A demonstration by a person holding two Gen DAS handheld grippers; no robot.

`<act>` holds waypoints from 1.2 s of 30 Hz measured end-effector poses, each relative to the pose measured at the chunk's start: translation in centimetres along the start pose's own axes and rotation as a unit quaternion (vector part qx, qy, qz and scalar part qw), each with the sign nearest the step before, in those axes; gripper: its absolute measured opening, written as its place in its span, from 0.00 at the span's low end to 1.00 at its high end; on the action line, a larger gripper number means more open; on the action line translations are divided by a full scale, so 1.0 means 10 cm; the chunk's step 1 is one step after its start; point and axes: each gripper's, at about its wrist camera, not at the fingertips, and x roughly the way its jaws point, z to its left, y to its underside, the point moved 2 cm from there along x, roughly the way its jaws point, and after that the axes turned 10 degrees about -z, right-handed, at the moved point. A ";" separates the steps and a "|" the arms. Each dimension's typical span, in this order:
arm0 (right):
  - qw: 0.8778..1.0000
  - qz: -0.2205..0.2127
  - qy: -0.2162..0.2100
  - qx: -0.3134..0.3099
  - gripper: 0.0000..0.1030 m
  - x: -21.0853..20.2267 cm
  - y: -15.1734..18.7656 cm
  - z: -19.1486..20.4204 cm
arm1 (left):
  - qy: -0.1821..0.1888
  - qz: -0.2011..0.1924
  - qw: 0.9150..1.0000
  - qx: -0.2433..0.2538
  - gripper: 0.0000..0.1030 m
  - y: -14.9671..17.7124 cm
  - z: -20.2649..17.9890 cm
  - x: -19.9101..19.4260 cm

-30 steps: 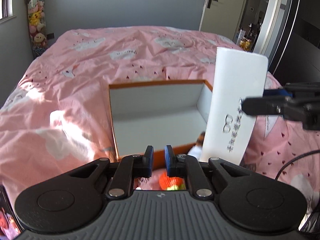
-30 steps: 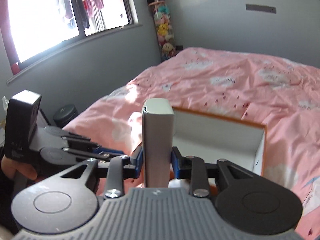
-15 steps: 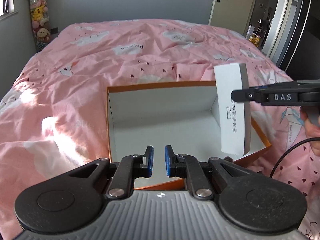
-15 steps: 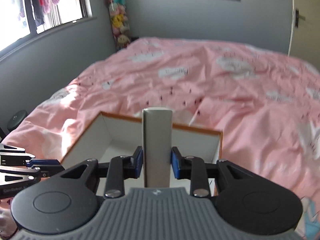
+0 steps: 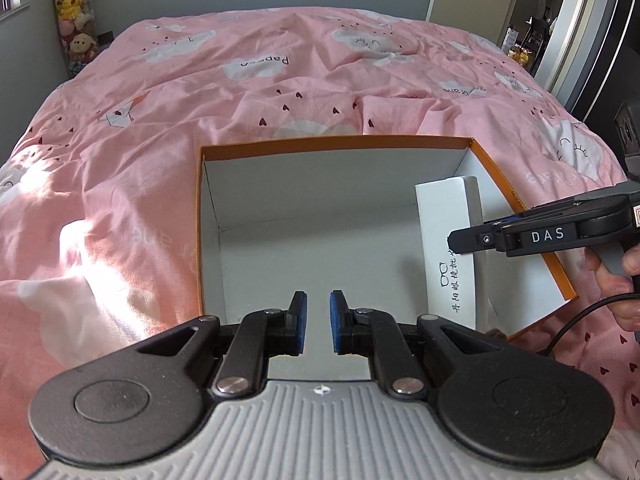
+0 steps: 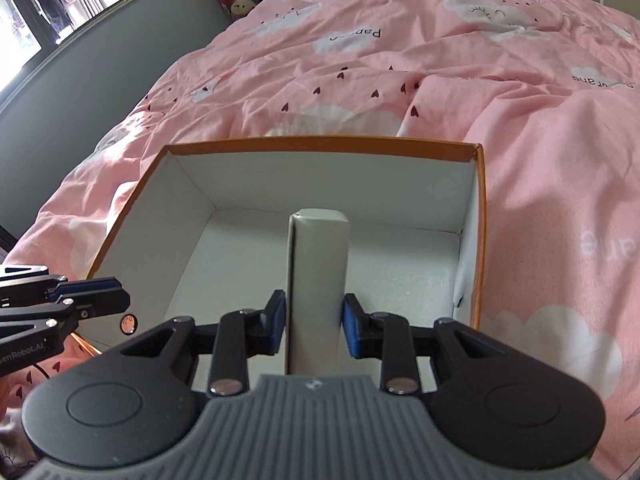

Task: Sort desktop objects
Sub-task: 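Lower the white package into the orange box and open the right tool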

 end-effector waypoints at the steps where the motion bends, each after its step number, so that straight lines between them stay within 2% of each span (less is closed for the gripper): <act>1: 1.000 0.005 0.010 -0.007 0.33 0.03 -0.01 0.00 | 0.000 0.003 1.000 -0.001 0.12 0.00 0.00 0.03; 4: 0.998 0.015 0.049 -0.038 0.38 0.13 0.02 -0.01 | 0.004 0.011 1.000 -0.002 0.12 0.02 0.00 0.09; 9: 0.994 0.026 0.076 -0.075 0.43 0.17 0.06 0.03 | 0.009 0.019 1.000 -0.004 0.13 0.04 0.01 0.13; 15: 0.982 0.040 0.110 -0.147 0.45 0.15 0.10 0.11 | 0.017 0.023 1.000 -0.008 0.13 0.05 0.01 0.17; 20: 0.987 0.038 0.067 -0.144 0.45 0.13 0.07 0.24 | 0.016 0.028 0.999 -0.015 0.13 0.07 0.05 0.21; 23: 0.988 0.052 0.043 -0.140 0.45 0.24 0.07 0.37 | 0.016 0.028 0.999 -0.016 0.13 0.08 0.07 0.20; 30: 0.987 0.083 0.026 -0.138 0.45 0.57 0.07 0.57 | 0.022 0.024 0.999 -0.021 0.13 0.09 0.13 0.18; 36: 0.976 0.104 0.042 -0.186 0.45 0.86 0.12 0.70 | 0.022 0.029 0.999 -0.028 0.13 0.12 0.17 0.20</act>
